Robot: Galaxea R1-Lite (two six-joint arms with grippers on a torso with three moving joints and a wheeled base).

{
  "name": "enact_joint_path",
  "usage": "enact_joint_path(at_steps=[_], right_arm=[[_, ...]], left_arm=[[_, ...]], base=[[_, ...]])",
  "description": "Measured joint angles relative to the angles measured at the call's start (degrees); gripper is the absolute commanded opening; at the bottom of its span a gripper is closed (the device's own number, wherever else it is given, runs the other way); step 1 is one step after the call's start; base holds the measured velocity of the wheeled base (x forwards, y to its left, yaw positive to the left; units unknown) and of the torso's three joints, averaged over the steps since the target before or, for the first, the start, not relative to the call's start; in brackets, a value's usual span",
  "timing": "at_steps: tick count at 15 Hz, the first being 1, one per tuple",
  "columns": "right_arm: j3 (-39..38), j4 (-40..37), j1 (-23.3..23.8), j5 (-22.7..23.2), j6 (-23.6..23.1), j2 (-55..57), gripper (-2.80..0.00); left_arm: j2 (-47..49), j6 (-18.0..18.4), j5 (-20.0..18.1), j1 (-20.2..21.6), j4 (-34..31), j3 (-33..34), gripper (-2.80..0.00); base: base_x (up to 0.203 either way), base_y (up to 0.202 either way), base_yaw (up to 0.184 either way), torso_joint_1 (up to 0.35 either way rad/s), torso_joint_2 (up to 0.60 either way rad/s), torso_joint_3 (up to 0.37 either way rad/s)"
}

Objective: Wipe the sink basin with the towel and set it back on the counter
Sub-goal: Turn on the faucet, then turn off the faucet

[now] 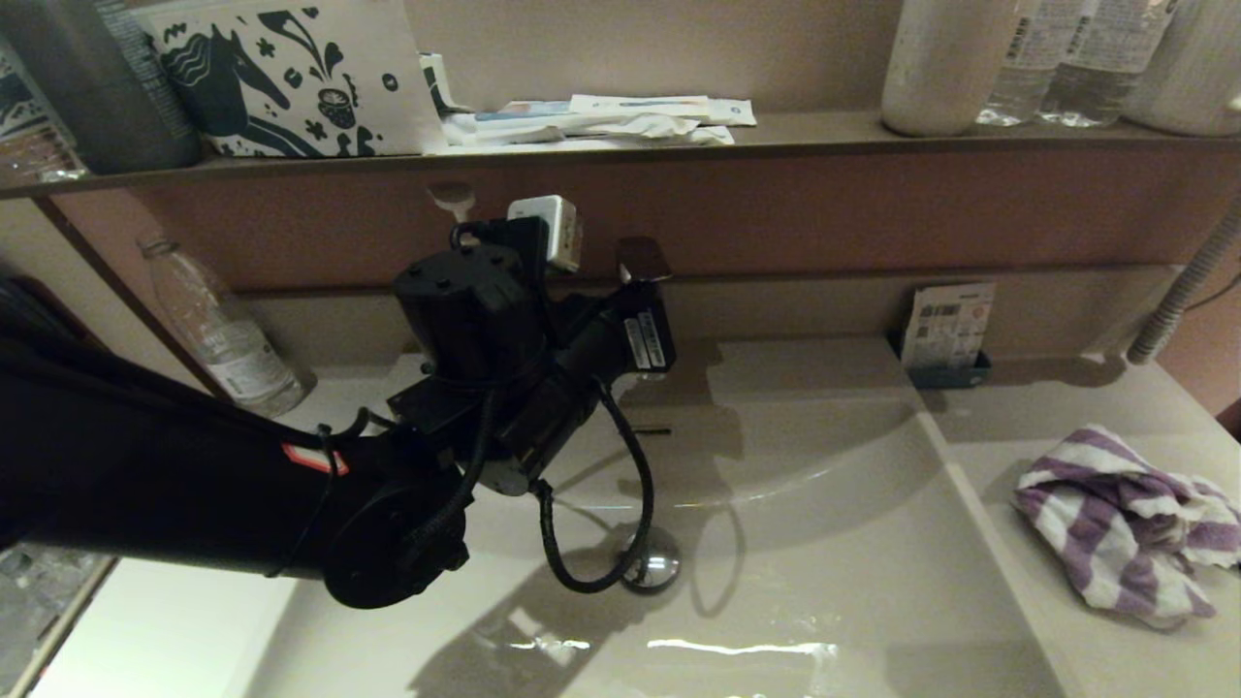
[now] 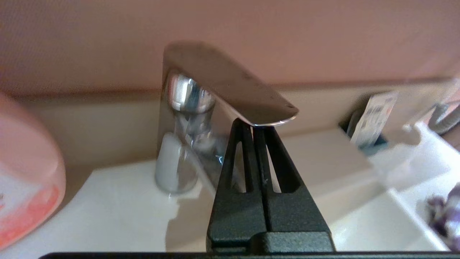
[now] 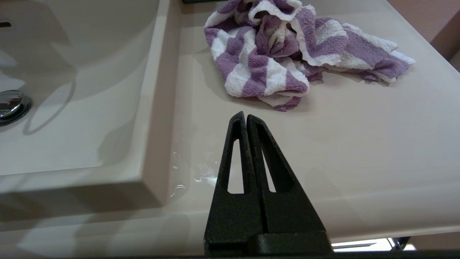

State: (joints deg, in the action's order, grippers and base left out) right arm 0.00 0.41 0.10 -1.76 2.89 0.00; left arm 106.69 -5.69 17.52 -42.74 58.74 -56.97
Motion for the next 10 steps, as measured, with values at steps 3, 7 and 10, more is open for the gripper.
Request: enact_joint_path(at_steps=[3, 7, 10], right_arm=[[0.0, 0.0, 0.0, 0.0, 0.0, 0.0, -2.80], [0.0, 0.0, 0.0, 0.0, 0.0, 0.0, -2.80], [0.0, 0.0, 0.0, 0.0, 0.0, 0.0, -2.80]], left_arm=[[0.0, 0.0, 0.0, 1.5, 0.2, -2.6, -2.80], [-0.9, 0.0, -0.1, 2.7, -0.1, -3.0, -2.80], [-2.1, -0.1, 0.0, 2.9, 0.7, 0.8, -2.80]], base=[[0.000, 0.000, 0.000, 0.000, 0.00, 0.000], [0.000, 0.000, 0.000, 0.000, 0.00, 0.000], [0.000, 0.000, 0.000, 0.000, 0.00, 0.000]])
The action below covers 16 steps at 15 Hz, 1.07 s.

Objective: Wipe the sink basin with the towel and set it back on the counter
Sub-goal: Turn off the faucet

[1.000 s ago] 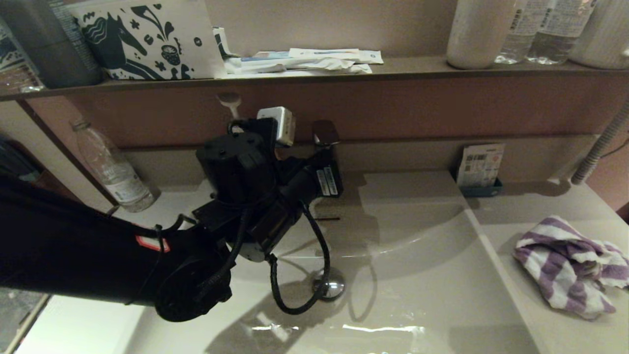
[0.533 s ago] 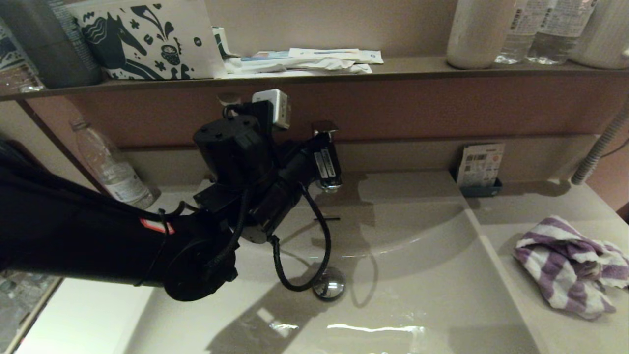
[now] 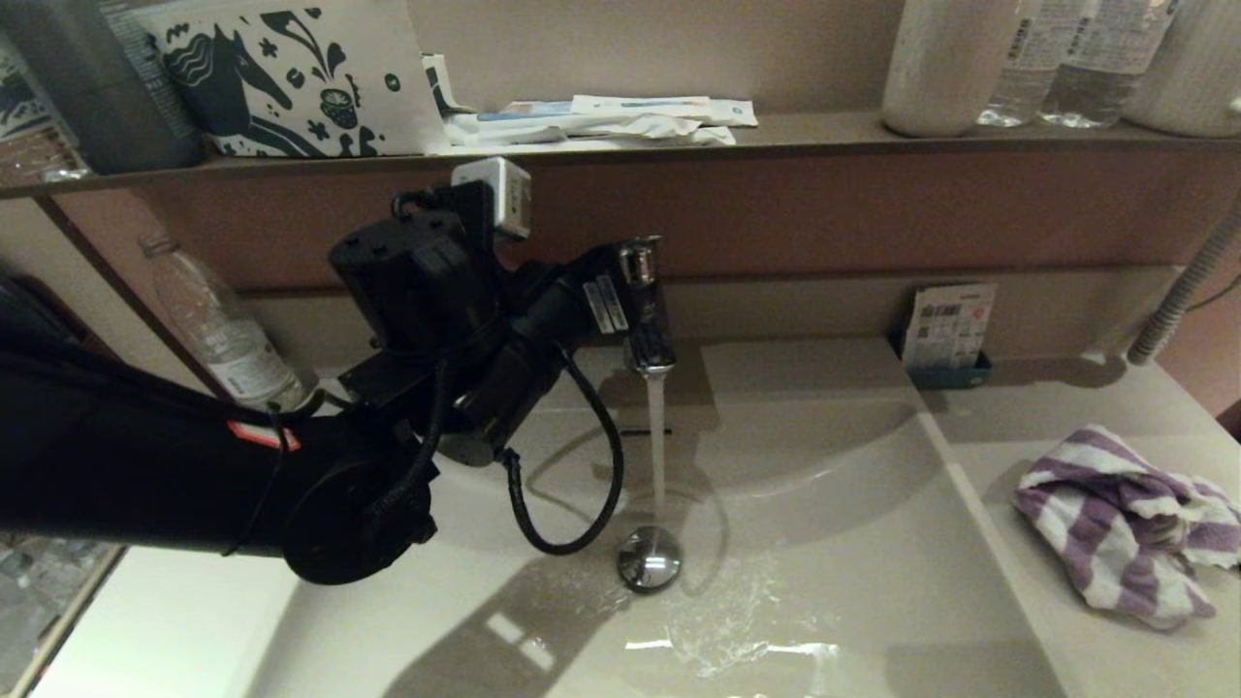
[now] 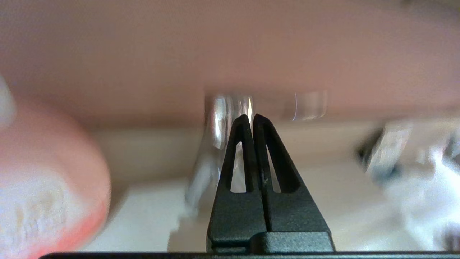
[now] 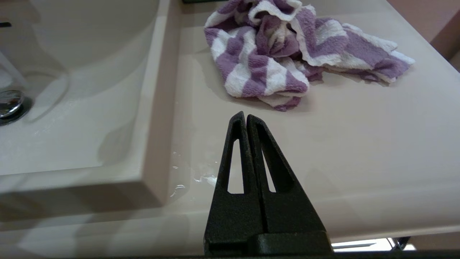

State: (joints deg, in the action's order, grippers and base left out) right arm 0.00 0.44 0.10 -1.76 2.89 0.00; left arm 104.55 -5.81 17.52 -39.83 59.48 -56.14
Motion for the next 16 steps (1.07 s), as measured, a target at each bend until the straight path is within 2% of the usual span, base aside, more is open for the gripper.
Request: enact_joint_path(at_steps=[4, 8, 12, 16], right_arm=[[0.0, 0.0, 0.0, 0.0, 0.0, 0.0, -2.80], [0.0, 0.0, 0.0, 0.0, 0.0, 0.0, -2.80], [0.0, 0.0, 0.0, 0.0, 0.0, 0.0, -2.80], [0.0, 0.0, 0.0, 0.0, 0.0, 0.0, -2.80]], left_arm=[[-2.3, 0.5, 0.0, -0.1, 5.2, 7.1, -2.80], [-4.0, 2.0, 0.3, -1.0, 4.4, 8.4, -2.80], [-4.7, 3.7, 0.0, -1.0, 3.3, 5.7, -2.80], [-4.7, 4.1, -1.6, -0.7, -1.7, 0.5, -2.80]], base=[[0.000, 0.000, 0.000, 0.000, 0.00, 0.000], [0.000, 0.000, 0.000, 0.000, 0.00, 0.000], [0.000, 0.000, 0.000, 0.000, 0.00, 0.000], [0.000, 0.000, 0.000, 0.000, 0.00, 0.000]])
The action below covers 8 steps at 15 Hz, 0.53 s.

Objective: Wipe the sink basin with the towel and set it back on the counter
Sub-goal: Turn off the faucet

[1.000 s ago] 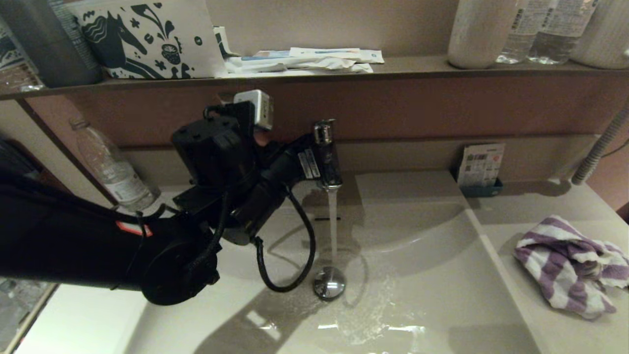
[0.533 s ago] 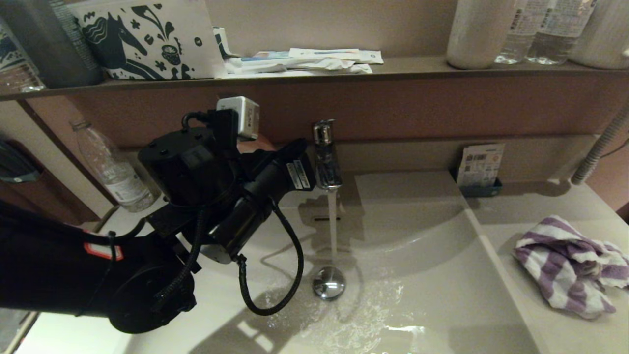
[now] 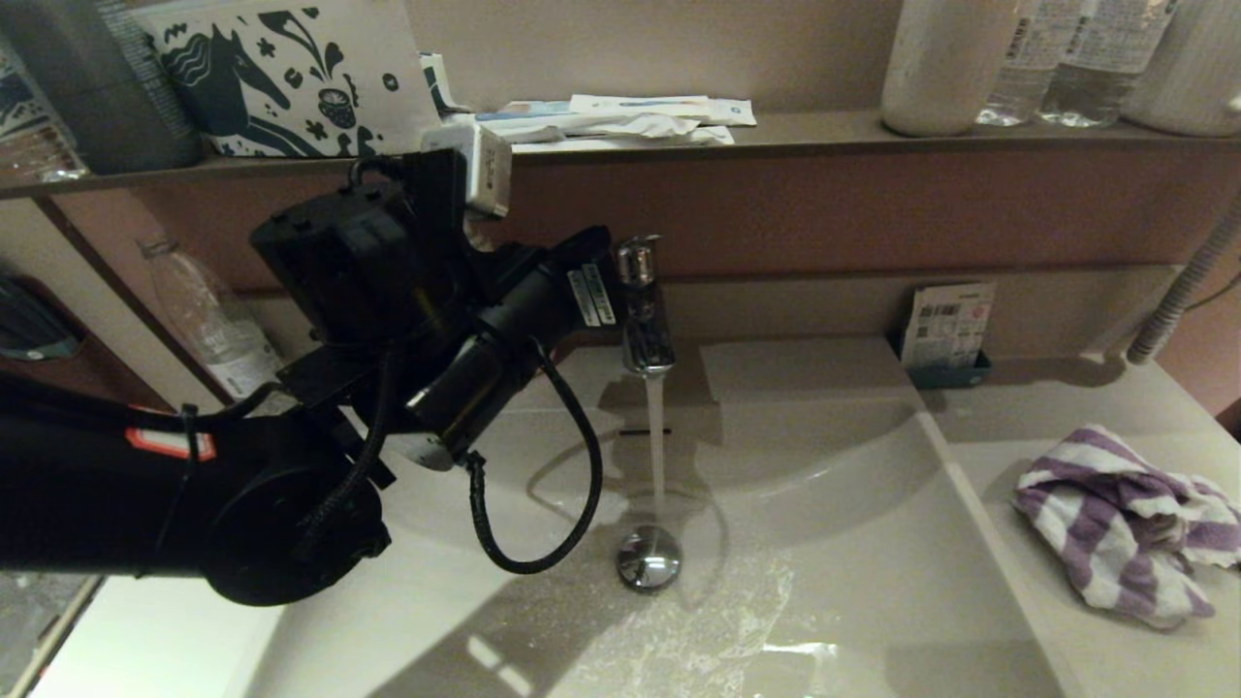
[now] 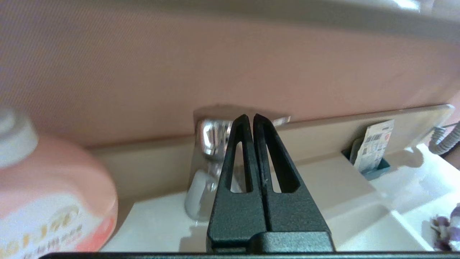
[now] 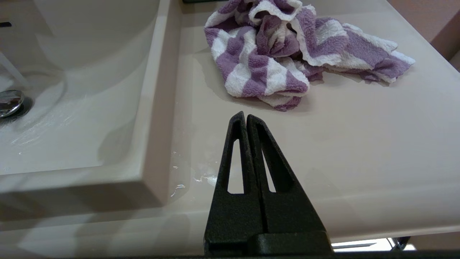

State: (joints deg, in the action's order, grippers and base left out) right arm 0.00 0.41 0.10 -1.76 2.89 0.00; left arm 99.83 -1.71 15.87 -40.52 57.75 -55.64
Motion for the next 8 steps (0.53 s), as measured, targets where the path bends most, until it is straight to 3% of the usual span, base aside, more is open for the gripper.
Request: enact_joint_path(at_steps=[4, 8], right_arm=[[0.0, 0.0, 0.0, 0.0, 0.0, 0.0, -2.80], [0.0, 0.0, 0.0, 0.0, 0.0, 0.0, -2.80]], left_arm=[[0.7, 0.0, -2.5, 2.2, -4.8, -6.3, -2.80], [2.2, 0.2, -2.8, 3.1, -5.6, -8.7, -2.80]], base=[[0.000, 0.000, 0.000, 0.000, 0.00, 0.000], [0.000, 0.000, 0.000, 0.000, 0.00, 0.000]])
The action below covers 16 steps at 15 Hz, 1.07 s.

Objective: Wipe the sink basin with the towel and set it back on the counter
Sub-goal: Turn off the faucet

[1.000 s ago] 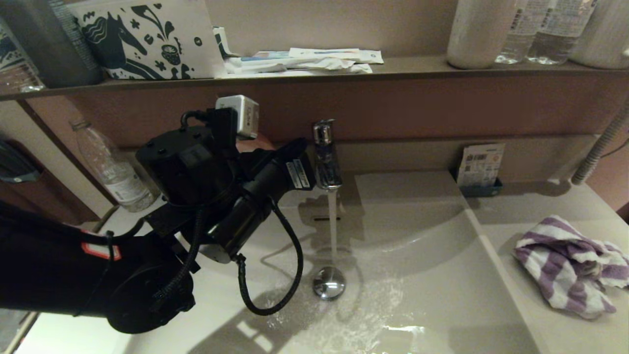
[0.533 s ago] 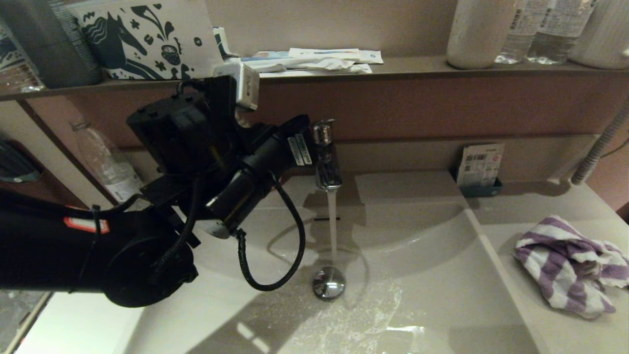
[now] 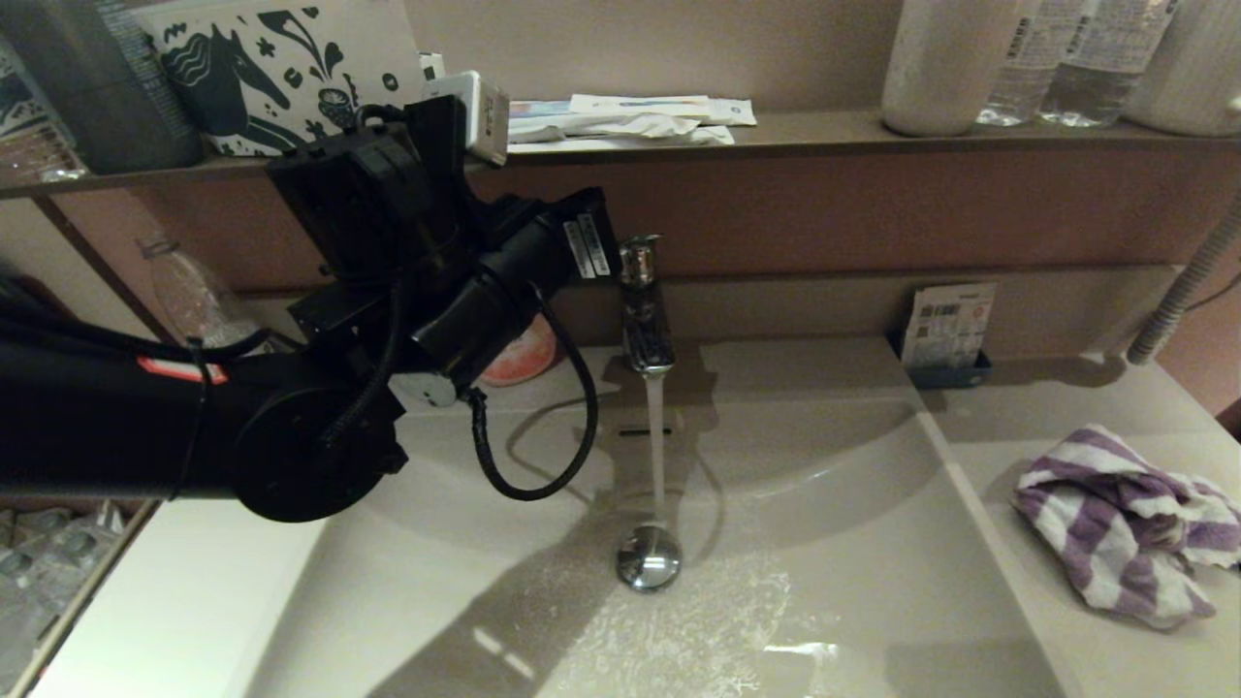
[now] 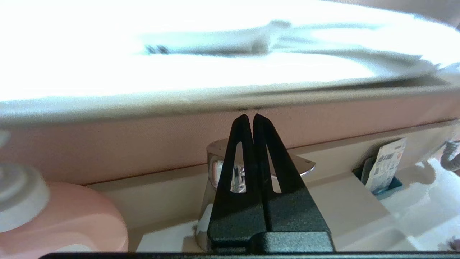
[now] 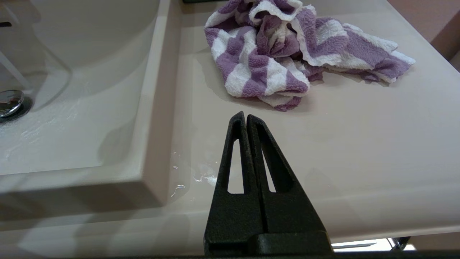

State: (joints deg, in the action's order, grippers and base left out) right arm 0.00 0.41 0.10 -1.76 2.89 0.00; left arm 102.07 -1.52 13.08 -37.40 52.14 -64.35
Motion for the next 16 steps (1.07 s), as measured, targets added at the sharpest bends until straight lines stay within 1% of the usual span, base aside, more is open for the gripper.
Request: enact_joint_path(at_steps=[3, 10, 16], right_arm=[[0.0, 0.0, 0.0, 0.0, 0.0, 0.0, -2.80], [0.0, 0.0, 0.0, 0.0, 0.0, 0.0, -2.80], [0.0, 0.0, 0.0, 0.0, 0.0, 0.0, -2.80]], left_arm=[[1.2, 0.5, 0.0, 0.1, 0.0, -0.9, -2.80], [2.5, 0.6, 0.1, -0.1, 0.2, -0.4, -2.80], [2.5, 0.6, 0.6, -1.6, 0.6, 1.0, -2.80]], base=[[0.000, 0.000, 0.000, 0.000, 0.00, 0.000], [0.000, 0.000, 0.000, 0.000, 0.00, 0.000], [0.000, 0.000, 0.000, 0.000, 0.00, 0.000]])
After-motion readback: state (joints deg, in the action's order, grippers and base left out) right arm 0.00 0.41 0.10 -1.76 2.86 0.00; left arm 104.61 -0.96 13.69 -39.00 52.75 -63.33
